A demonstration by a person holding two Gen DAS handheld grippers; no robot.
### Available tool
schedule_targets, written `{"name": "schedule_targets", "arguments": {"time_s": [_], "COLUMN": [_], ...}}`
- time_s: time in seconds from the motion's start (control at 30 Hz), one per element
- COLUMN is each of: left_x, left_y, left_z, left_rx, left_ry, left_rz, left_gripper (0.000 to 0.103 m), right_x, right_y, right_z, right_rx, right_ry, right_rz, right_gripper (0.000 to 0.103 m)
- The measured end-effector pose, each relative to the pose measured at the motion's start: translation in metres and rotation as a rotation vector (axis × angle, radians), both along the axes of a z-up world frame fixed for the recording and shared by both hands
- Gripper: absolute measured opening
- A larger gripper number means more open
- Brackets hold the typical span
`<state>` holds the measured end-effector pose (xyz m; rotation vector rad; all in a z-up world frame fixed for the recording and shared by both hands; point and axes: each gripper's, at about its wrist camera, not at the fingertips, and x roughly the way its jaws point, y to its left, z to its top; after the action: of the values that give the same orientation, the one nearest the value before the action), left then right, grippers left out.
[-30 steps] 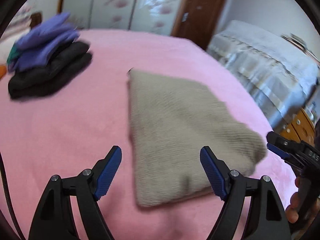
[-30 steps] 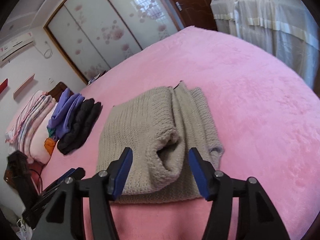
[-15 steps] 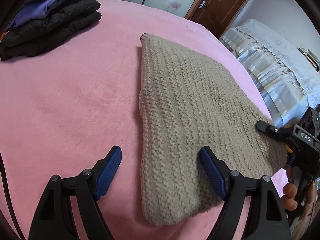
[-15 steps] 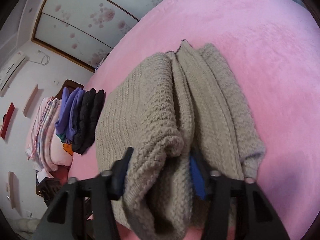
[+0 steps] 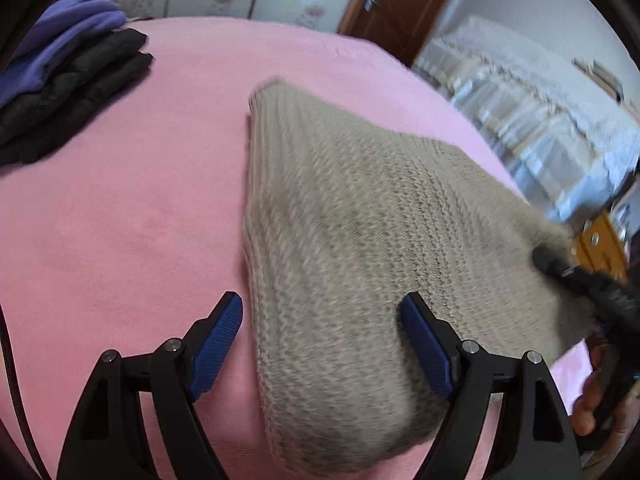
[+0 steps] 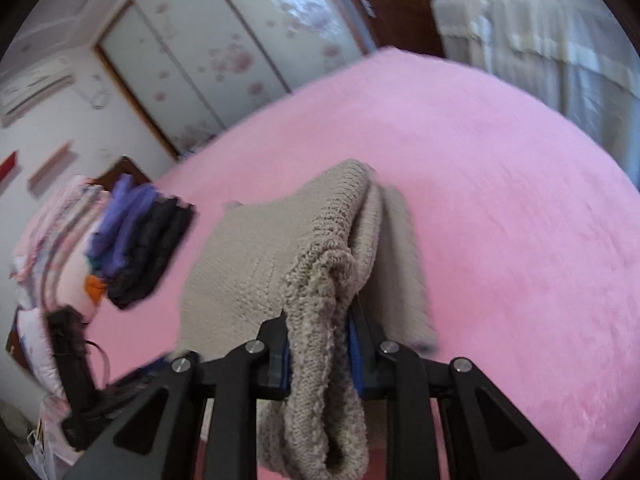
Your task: Fold large clothes
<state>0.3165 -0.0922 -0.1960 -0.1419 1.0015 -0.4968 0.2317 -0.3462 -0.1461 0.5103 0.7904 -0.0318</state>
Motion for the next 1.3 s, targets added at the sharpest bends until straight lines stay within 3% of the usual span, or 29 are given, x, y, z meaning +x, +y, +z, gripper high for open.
{"name": "schedule_targets", "arguments": {"time_s": [0.07,0.1,0.23,0.3,0.43,0.6,0.63,0.7,0.73,0.87,0.97,1.1,1.3], "left_x": [0.0,-0.001,-0.003,-0.004,-0.024,-0.054,-0.057,-0.058,-0.055,-0.055,-0.052,-0.05,-0.045], "left_y": [-0.01,-0.011,-0.007,-0.004,0.002,0.01,0.014,0.016,0.018,0.025,0.023,0.023,0.027], "left_z": [-0.012,-0.016,-0.019,-0.014,0.016,0.041,0.04,0.035,0.03,0.007,-0.005,-0.009,-0.013], "left_rx": [0.058,0.068,0.072,0.07,0.125,0.146,0.159,0.196,0.214,0.222,0.247,0.248,0.228], "left_ry": [0.024,0.024,0.017,0.019,-0.122,-0.27,-0.279,-0.266,-0.249,-0.188,-0.162,-0.155,-0.15], "left_rz": [-0.009,-0.008,0.02,0.02,0.032,0.093,0.115,0.145,0.154,0.16,0.132,0.129,0.123], "left_gripper": [0.08,0.081,0.088,0.088,0.088,0.088,0.088,0.087,0.086,0.086,0.087,0.088,0.089], "right_x": [0.002,0.0,-0.005,-0.005,-0.021,-0.049,-0.052,-0.051,-0.05,-0.05,-0.056,-0.059,-0.06], "right_y": [-0.008,-0.007,0.001,0.005,0.004,0.026,0.032,0.047,0.053,0.058,0.04,0.02,0.029], "right_z": [-0.038,-0.048,-0.043,-0.036,-0.015,0.013,0.016,0.017,0.014,-0.017,-0.041,-0.05,-0.05], "right_rx": [0.006,-0.012,-0.114,-0.124,-0.159,-0.263,-0.279,-0.316,-0.331,-0.386,-0.307,-0.178,-0.236], "right_ry": [0.088,0.088,0.069,0.082,0.05,-0.096,-0.111,-0.11,-0.093,0.017,0.073,0.066,0.068], "right_rz": [-0.015,-0.012,-0.036,-0.042,-0.087,-0.086,-0.067,-0.019,0.002,-0.003,-0.042,-0.067,-0.059], "right_gripper": [0.024,0.026,0.043,0.044,0.044,0.044,0.043,0.026,0.012,0.002,0.0,0.0,0.0]}}
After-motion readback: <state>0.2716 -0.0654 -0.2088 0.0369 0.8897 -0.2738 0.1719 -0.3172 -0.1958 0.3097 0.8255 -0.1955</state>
